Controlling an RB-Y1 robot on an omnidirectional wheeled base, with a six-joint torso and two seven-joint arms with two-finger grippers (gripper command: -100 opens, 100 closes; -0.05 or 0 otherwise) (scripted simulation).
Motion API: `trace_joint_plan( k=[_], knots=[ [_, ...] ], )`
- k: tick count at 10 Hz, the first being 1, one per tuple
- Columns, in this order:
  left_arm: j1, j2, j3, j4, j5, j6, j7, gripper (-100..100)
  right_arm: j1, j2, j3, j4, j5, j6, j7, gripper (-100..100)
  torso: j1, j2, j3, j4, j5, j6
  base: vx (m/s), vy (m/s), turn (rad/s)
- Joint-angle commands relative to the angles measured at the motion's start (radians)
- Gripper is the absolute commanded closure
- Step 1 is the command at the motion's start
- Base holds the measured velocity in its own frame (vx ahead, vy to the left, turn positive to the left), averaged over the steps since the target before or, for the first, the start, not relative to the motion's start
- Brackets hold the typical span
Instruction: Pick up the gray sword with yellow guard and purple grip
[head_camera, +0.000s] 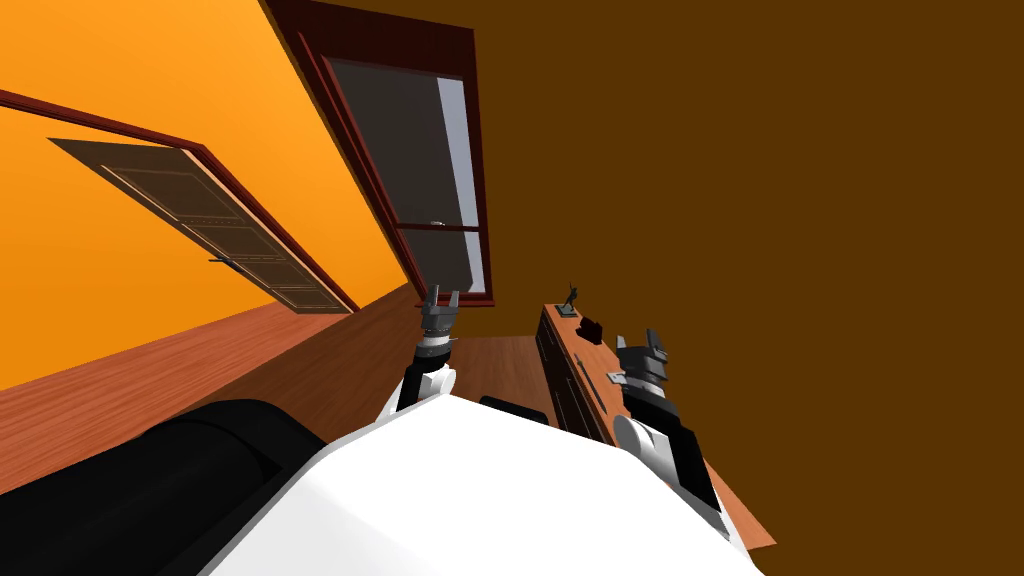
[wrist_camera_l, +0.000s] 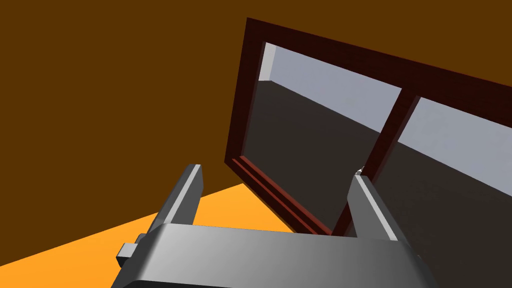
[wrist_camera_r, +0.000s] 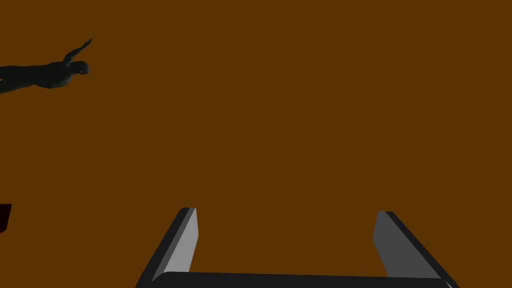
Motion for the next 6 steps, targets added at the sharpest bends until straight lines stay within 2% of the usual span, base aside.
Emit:
trace_joint_plan(
  k=[1,2,3,5,6],
  knots=[
    [0.0,0.0,0.0,0.0,0.0,0.0,0.0,0,-0.002,-0.003,-0.011,0.03,-0.042,0.043,-0.014,-100,0.0,0.0,0.0,0.0,0.0,0.0,0.044,-0.005,0.046],
    [0.0,0.0,0.0,0.0,0.0,0.0,0.0,0,-0.004,-0.01,-0.023,0.063,-0.076,0.071,-0.03,-100,0.0,0.0,0.0,0.0,0.0,0.0,0.065,-0.009,0.062],
    [0.0,0.0,0.0,0.0,0.0,0.0,0.0,0,-0.004,-0.01,-0.023,0.063,-0.082,0.076,-0.03,-100,0.0,-0.001,-0.001,0.0,0.0,0.0,0.055,-0.009,0.017],
    [0.0,0.0,0.0,0.0,0.0,0.0,0.0,0,-0.008,-0.021,-0.048,0.133,-0.151,0.138,-0.064,-100,0.0,-0.002,-0.001,0.0,0.0,0.0,0.067,-0.008,0.059],
    [0.0,0.0,0.0,0.0,0.0,0.0,0.0,0,-0.008,-0.021,-0.048,0.133,-0.167,0.145,-0.064,-100,0.0,-0.002,-0.001,-0.001,0.0,0.0,0.051,-0.012,0.029]
  ],
)
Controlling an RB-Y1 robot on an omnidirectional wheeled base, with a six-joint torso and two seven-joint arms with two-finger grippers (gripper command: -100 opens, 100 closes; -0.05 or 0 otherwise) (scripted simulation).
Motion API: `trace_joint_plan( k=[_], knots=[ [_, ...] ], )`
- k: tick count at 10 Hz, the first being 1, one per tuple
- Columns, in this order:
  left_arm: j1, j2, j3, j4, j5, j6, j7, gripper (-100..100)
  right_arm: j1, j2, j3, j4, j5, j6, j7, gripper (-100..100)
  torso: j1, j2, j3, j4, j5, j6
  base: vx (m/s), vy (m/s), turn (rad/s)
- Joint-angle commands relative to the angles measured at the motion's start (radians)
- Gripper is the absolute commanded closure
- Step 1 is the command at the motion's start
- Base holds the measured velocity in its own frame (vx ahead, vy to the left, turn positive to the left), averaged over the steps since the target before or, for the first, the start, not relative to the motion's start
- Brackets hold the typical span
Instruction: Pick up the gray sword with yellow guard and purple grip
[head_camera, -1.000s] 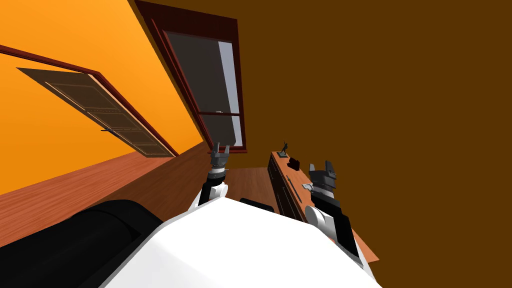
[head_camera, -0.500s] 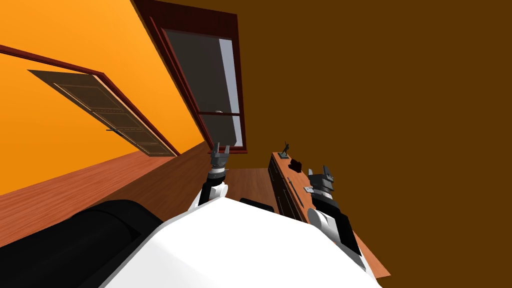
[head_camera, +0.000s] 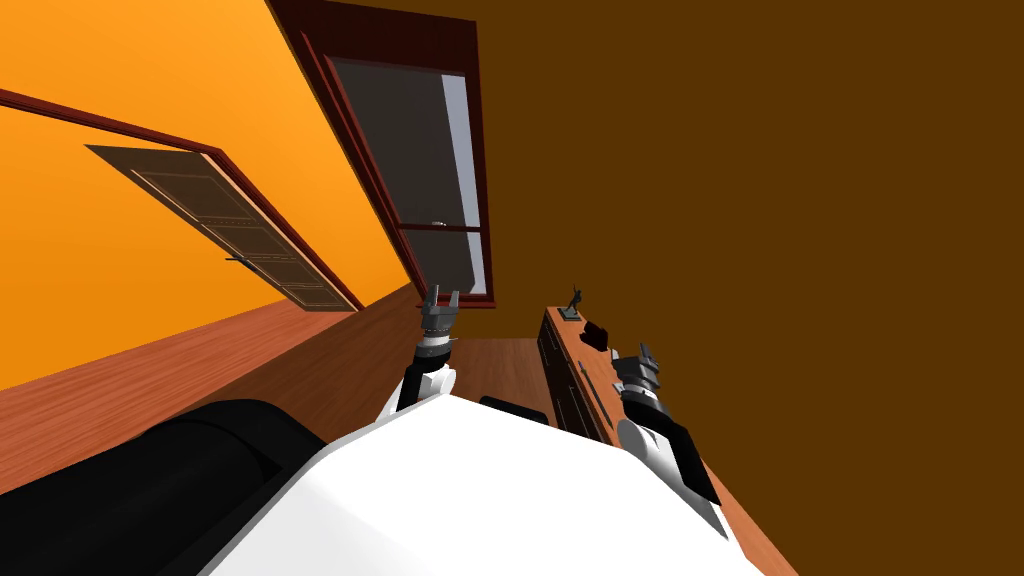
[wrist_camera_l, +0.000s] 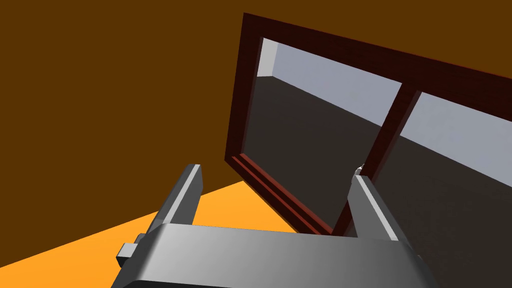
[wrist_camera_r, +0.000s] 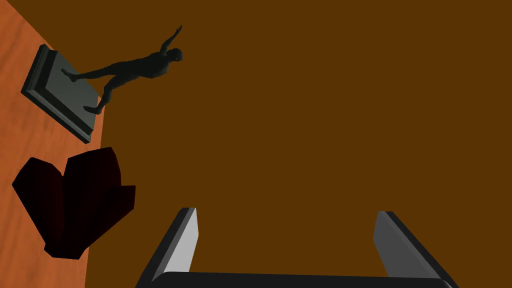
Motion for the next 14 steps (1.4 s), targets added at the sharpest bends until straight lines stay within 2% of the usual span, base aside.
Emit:
trace_joint_plan(
  k=[1,2,3,4,5,6,7,8,9,10,11,12,13,14],
  knots=[
    [0.0,0.0,0.0,0.0,0.0,0.0,0.0,0,0.006,-0.013,-0.017,0.038,-0.05,0.043,-0.027,-100,0.0,0.0,0.0,0.0,0.0,0.0,0.052,-0.004,0.042],
    [0.0,0.0,0.0,0.0,0.0,0.0,0.0,0,0.004,-0.018,-0.03,0.074,-0.083,0.066,-0.045,-100,0.0,0.0,0.0,0.0,0.0,0.0,0.083,0.002,0.071],
    [0.0,0.0,0.0,0.0,0.0,0.0,0.0,0,0.004,-0.018,-0.03,0.077,-0.106,0.08,-0.045,-100,0.001,-0.001,-0.001,0.0,0.0,0.0,0.069,-0.001,0.031],
    [0.0,0.0,0.0,0.0,0.0,0.0,0.0,0,0.002,-0.023,-0.044,0.116,-0.14,0.104,-0.064,-100,0.001,-0.001,0.0,0.0,0.0,0.0,0.06,-0.011,0.044],
    [0.0,0.0,0.0,0.0,0.0,0.0,0.0,0,0.002,-0.023,-0.044,0.116,-0.151,0.118,-0.064,-100,0.0,0.0,0.0,0.0,0.0,0.0,0.041,-0.017,0.031],
    [0.0,0.0,0.0,0.0,0.0,0.0,0.0,0,-0.001,-0.028,-0.058,0.157,-0.191,0.151,-0.083,-100,0.0,0.001,0.0,0.0,0.0,0.0,0.045,-0.011,0.05],
    [0.0,0.0,0.0,0.0,0.0,0.0,0.0,0,-0.001,-0.028,-0.058,0.157,-0.198,0.156,-0.083,-100,0.0,0.001,0.0,0.0,0.0,0.0,0.042,-0.01,0.022],
    [0.0,0.0,0.0,0.0,0.0,0.0,0.0,0,-0.003,-0.033,-0.072,0.198,-0.238,0.195,-0.102,-100,0.0,0.001,0.001,0.0,0.0,0.0,0.059,-0.019,0.058],
    [0.0,0.0,0.0,0.0,0.0,0.0,0.0,0,-0.003,-0.033,-0.072,0.198,-0.244,0.195,-0.102,-100,0.0,0.0,0.0,0.0,0.0,0.0,0.05,-0.016,0.025],
    [0.0,0.0,0.0,0.0,0.0,0.0,0.0,0,-0.006,-0.038,-0.086,0.24,-0.284,0.231,-0.121,-100,0.0,0.0,0.0,0.0,0.0,0.0,0.056,-0.01,0.045],
    [0.0,0.0,0.0,0.0,0.0,0.0,0.0,0,-0.009,-0.043,-0.1,0.27,-0.314,0.261,-0.14,-100,0.0,0.0,0.0,0.0,0.0,0.0,0.084,-0.027,0.073],
    [0.0,0.0,0.0,0.0,0.0,0.0,0.0,0,-0.009,-0.043,-0.1,0.283,-0.338,0.273,-0.14,-100,-0.001,-0.001,-0.001,0.0,0.0,0.0,0.065,-0.02,0.032],
    [0.0,0.0,0.0,0.0,0.0,0.0,0.0,0,-0.012,-0.048,-0.114,0.319,-0.372,0.312,-0.159,-100,0.0,-0.001,0.0,0.0,0.0,0.0,0.059,-0.011,0.052],
    [0.0,0.0,0.0,0.0,0.0,0.0,0.0,0,-0.012,-0.048,-0.114,0.327,-0.384,0.312,-0.159,-100,0.0,0.0,0.0,0.0,0.0,0.0,0.042,-0.01,0.022]
  ],
)
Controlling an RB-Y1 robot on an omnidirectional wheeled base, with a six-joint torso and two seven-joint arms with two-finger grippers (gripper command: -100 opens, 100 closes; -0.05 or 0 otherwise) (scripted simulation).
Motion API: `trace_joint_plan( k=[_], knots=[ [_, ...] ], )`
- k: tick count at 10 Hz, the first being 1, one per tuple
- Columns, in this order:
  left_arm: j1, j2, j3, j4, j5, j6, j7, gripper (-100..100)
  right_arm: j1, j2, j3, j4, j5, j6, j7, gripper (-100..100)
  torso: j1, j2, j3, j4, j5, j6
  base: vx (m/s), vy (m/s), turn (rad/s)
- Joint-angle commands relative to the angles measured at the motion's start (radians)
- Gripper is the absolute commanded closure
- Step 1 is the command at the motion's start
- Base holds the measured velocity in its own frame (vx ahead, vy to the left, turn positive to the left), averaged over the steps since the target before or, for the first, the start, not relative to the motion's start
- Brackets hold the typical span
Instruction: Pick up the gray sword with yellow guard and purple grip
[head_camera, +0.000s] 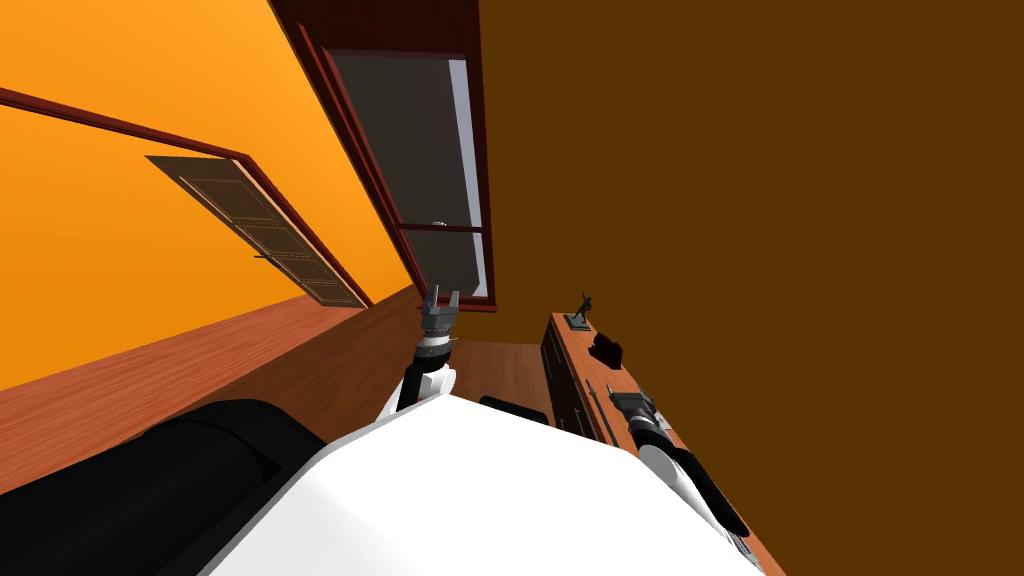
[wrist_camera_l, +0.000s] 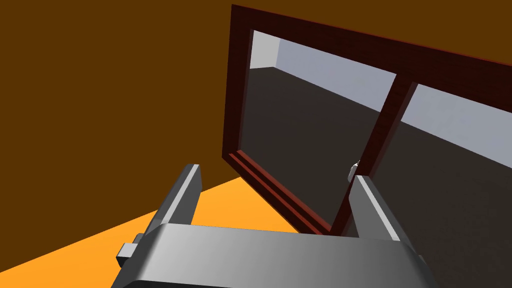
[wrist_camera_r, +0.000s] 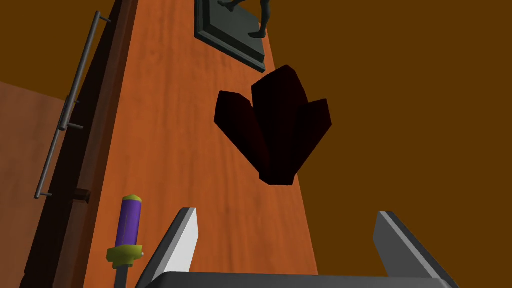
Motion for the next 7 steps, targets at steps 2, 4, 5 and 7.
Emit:
trace_joint_plan(
  k=[2,4,5,7],
  knots=[
    [0.0,0.0,0.0,0.0,0.0,0.0,0.0,0,-0.009,-0.004,-0.015,0.059,-0.056,0.044,-0.02,-100,0.0,-0.001,0.0,0.0,0.0,0.0,0.051,-0.012,0.034],
    [0.0,0.0,0.0,0.0,0.0,0.0,0.0,0,-0.015,-0.014,-0.042,0.13,-0.128,0.117,-0.057,-100,-0.001,0.0,0.0,0.0,0.0,0.0,0.07,-0.026,0.064],
    [0.0,0.0,0.0,0.0,0.0,0.0,0.0,0,-0.015,-0.014,-0.042,0.145,-0.146,0.121,-0.057,-100,-0.001,-0.002,-0.001,0.0,0.0,0.0,0.061,-0.017,0.029],
    [0.0,0.0,0.0,0.0,0.0,0.0,0.0,0,-0.019,-0.019,-0.056,0.189,-0.191,0.158,-0.076,-100,0.0,0.0,0.0,0.0,0.0,0.0,0.043,-0.006,0.032]
  ],
)
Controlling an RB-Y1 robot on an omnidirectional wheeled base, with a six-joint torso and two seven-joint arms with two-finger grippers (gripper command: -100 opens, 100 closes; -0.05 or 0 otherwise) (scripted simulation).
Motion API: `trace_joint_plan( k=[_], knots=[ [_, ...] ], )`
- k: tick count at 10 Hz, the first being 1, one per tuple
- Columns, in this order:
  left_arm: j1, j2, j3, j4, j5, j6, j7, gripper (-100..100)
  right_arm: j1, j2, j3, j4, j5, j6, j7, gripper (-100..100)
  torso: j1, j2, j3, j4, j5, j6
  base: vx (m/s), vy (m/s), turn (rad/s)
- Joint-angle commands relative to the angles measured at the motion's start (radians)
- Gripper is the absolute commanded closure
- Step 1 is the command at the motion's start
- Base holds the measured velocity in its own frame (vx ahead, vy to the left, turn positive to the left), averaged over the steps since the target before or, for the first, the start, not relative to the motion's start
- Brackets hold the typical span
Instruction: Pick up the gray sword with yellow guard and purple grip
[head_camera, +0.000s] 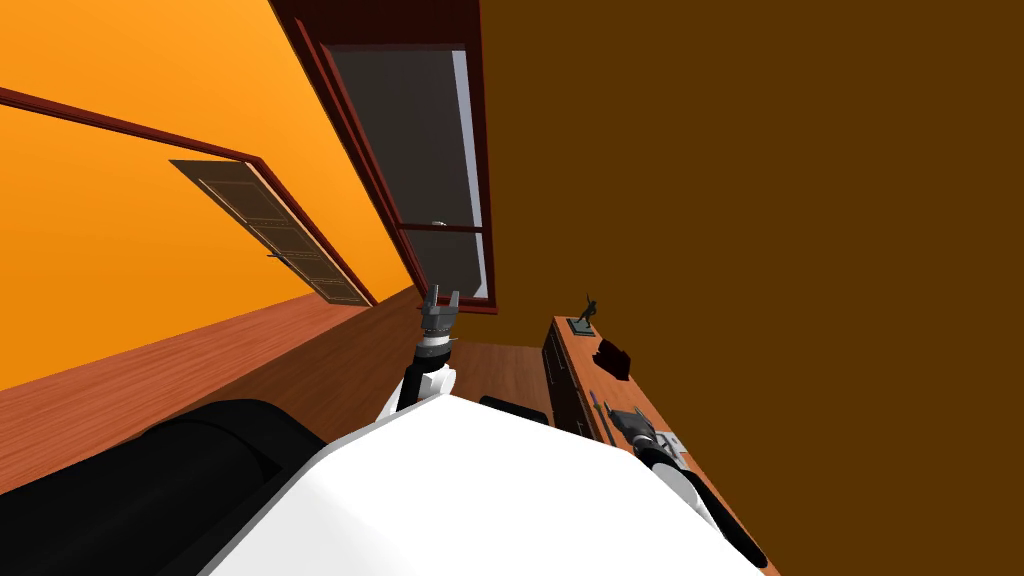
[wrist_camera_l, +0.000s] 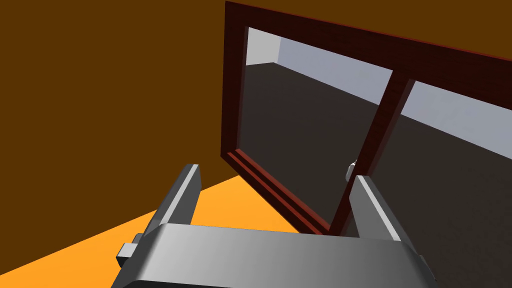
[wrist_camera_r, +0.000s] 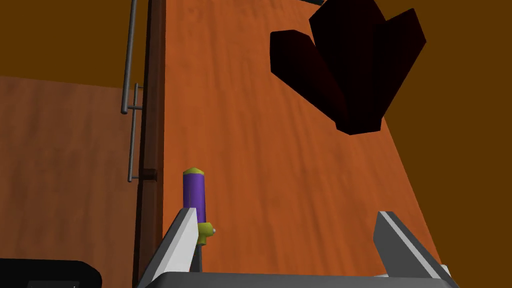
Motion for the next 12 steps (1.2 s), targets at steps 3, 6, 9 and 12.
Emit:
trace_joint_plan(
  k=[3,6,9,12],
  knots=[
    [0.0,0.0,0.0,0.0,0.0,0.0,0.0,0,-0.013,-0.006,-0.032,0.095,-0.084,0.082,-0.042,-100,-0.001,-0.002,-0.001,0.0,0.0,0.0,0.063,-0.02,0.048],
    [0.0,0.0,0.0,0.0,0.0,0.0,0.0,0,-0.02,-0.017,-0.056,0.177,-0.163,0.149,-0.075,-100,-0.001,-0.002,-0.001,0.0,0.0,0.0,0.057,-0.021,0.041],
    [0.0,0.0,0.0,0.0,0.0,0.0,0.0,0,-0.025,-0.026,-0.077,0.248,-0.234,0.209,-0.104,-100,-0.001,-0.001,0.0,0.0,0.0,0.0,0.047,-0.016,0.039],
    [0.0,0.0,0.0,0.0,0.0,0.0,0.0,0,-0.033,-0.04,-0.103,0.339,-0.323,0.286,-0.141,-100,0.0,0.0,0.0,0.0,0.0,0.0,0.05,-0.016,0.043]
  ],
)
